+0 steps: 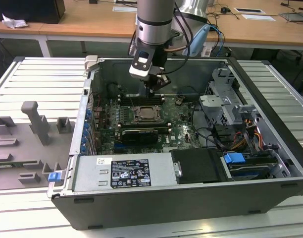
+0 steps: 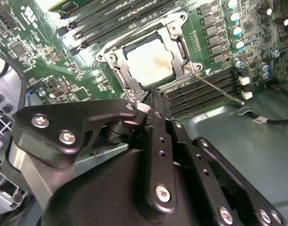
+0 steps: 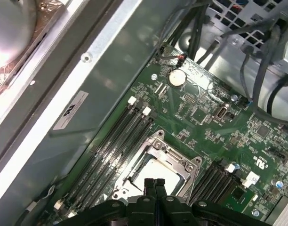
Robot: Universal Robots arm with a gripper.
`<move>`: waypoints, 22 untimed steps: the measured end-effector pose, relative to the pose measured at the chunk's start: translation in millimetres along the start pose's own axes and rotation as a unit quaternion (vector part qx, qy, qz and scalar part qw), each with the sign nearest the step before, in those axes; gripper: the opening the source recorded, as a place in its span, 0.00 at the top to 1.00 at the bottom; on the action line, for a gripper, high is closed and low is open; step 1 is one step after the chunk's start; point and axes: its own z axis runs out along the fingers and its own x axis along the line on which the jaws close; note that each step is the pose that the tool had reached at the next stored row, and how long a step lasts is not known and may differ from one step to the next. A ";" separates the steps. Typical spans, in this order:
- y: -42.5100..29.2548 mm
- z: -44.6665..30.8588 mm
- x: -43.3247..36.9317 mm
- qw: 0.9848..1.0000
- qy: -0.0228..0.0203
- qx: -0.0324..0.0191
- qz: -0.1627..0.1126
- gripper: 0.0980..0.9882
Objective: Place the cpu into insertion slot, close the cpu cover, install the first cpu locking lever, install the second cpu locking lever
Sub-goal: 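Install the first cpu locking lever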
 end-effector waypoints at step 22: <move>2.7 -10.7 7.5 0.964 0.010 0.007 -0.267 0.99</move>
